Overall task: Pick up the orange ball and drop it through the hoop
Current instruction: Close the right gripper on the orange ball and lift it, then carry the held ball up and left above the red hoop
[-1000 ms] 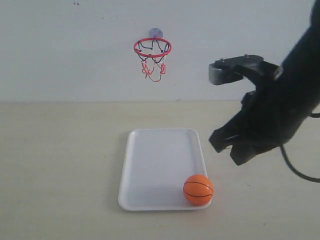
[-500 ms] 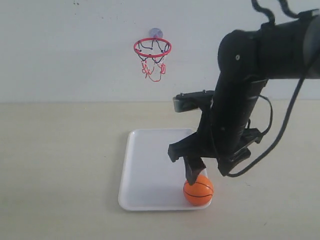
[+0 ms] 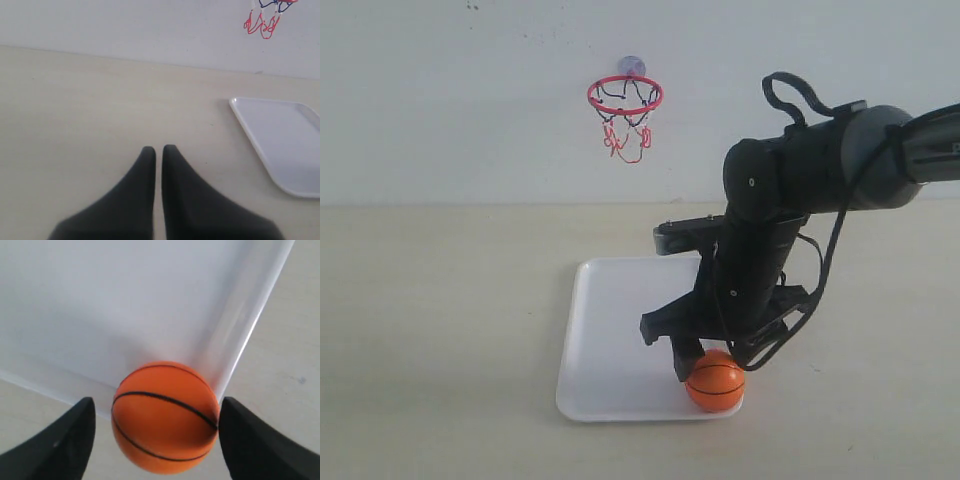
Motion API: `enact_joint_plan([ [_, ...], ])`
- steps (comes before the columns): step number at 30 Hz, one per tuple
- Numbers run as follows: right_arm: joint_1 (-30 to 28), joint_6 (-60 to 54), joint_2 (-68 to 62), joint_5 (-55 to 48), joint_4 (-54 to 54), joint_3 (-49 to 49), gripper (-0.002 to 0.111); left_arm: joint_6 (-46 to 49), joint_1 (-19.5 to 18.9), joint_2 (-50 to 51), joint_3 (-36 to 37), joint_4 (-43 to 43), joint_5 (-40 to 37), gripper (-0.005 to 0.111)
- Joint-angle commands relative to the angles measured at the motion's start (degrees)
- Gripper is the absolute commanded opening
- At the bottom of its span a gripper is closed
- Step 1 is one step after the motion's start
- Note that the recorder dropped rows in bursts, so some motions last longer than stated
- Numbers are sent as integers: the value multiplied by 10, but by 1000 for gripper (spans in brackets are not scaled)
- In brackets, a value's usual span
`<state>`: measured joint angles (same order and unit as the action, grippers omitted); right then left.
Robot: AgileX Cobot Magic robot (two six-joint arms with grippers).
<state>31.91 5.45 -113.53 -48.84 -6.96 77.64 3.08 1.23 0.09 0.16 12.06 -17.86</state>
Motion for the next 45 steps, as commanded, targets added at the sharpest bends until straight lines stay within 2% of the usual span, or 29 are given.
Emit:
enact_joint_plan([
  [1, 0, 5, 1, 4, 9, 6, 66, -5, 0, -1, -2, 1, 7, 4],
  [10, 0, 15, -20, -13, 30, 6, 65, -5, 0, -1, -2, 1, 7, 4],
  [11, 0, 21, -20, -14, 30, 6, 59, -5, 0, -1, -2, 1, 7, 4],
  [12, 0, 35, -20, -15, 30, 7, 49, -5, 0, -1, -2, 1, 7, 4],
  [14, 0, 45, -20, -29, 30, 20, 19, -5, 0, -1, -2, 1, 7, 4],
  [16, 0, 45, -18, -45, 28, 34, -1, -5, 0, -1, -2, 1, 7, 4],
  [24, 0, 34, 10, -102, 28, 113, 0, -5, 0, -1, -2, 1, 7, 4],
  [32, 0, -96, 56, -118, 49, 205, 0, -5, 0, -1, -2, 1, 7, 4],
  [36, -1, -154, 60, -102, 125, 212, 0, -5, 0, -1, -2, 1, 7, 4],
  [40, -8, -148, 60, -125, 214, 212, 0, -5, 0, -1, -2, 1, 7, 4],
  [42, -21, -148, 60, -118, 219, 212, 0, -5, 0, -1, -2, 1, 7, 4],
  [45, -52, -145, 55, -45, 208, 212, 0, -5, 0, -1, -2, 1, 7, 4],
])
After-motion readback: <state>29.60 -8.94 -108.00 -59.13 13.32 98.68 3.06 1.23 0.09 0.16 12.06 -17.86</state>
